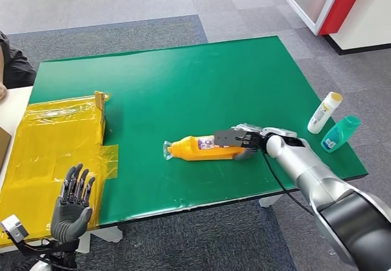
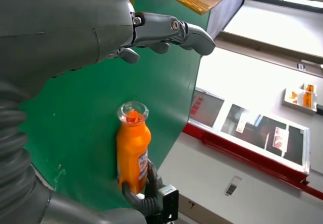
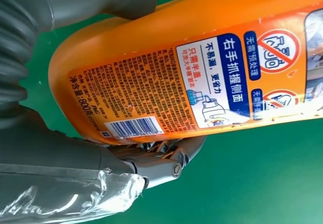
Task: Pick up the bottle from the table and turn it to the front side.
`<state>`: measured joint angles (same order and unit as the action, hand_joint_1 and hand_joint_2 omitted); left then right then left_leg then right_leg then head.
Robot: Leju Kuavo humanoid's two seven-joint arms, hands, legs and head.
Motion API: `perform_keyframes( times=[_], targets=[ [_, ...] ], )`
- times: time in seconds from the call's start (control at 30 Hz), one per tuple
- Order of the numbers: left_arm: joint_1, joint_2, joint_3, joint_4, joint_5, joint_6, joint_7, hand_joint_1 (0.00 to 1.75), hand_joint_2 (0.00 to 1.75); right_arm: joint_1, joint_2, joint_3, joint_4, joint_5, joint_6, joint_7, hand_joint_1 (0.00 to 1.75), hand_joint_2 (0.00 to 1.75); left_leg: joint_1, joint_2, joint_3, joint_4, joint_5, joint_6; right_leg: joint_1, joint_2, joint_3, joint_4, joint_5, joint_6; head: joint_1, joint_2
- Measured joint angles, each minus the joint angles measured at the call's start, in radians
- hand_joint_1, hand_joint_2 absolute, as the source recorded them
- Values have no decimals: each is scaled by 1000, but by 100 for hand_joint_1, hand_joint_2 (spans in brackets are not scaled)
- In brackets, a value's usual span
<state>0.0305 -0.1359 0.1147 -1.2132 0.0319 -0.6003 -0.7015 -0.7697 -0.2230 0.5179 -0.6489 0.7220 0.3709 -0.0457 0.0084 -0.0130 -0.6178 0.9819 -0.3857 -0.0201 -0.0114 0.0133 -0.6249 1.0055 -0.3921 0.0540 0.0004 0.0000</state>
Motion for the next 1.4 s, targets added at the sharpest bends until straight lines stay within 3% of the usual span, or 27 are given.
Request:
perform_keyframes(
  times=[0.13, 0.3, 0.57, 0.77, 0.93, 1.13, 1.4],
  targets=[
    [12, 2, 2, -9, -4, 8, -1, 0, 175, 76, -16, -10, -119, -96, -109, 3, 175, 175, 0, 0, 0, 0, 0, 0, 0, 0, 0, 0, 0, 0, 0, 0],
    [36, 7, 4, -60, -6, 2, -2, 0, 175, 246, -2, -70, -356, -208, -227, -23, 175, 175, 1, -1, -1, 0, -1, -1, 1, 0, 0, 0, -2, 0, 0, 0],
    [33, 17, -32, -133, -22, 37, 39, 0, 175, 443, 127, -130, -573, -276, -262, -139, 175, 175, 1, 0, 0, 0, -1, -1, 1, 0, -1, 0, -3, -1, 0, 0],
    [-22, 40, -113, -170, -18, 102, 135, 0, 175, 489, 238, -130, -589, -286, -257, -195, 175, 175, 1, 0, 0, 0, 0, -2, 1, 0, -1, 0, -2, -2, 0, 0],
    [-96, 67, -198, -179, -12, 123, 166, 0, 175, 487, 310, -125, -552, -283, -254, -227, 175, 175, 1, 0, 0, 0, 1, -2, 1, 0, -1, 0, -1, -2, 0, 0],
    [-165, 100, -308, -179, -4, 118, 172, 0, 175, 463, 354, -120, -465, -269, -263, -256, 175, 175, 1, 0, 0, 0, 1, -2, 1, 0, -1, 1, -1, -2, 0, 0],
    [-188, 138, -389, -180, 1, 113, 143, 6, 175, 453, 376, -111, -393, -251, -275, -279, 175, 175, 1, 0, 0, 0, 1, -2, 1, 0, -1, 1, -1, -2, 0, 0]
  ],
)
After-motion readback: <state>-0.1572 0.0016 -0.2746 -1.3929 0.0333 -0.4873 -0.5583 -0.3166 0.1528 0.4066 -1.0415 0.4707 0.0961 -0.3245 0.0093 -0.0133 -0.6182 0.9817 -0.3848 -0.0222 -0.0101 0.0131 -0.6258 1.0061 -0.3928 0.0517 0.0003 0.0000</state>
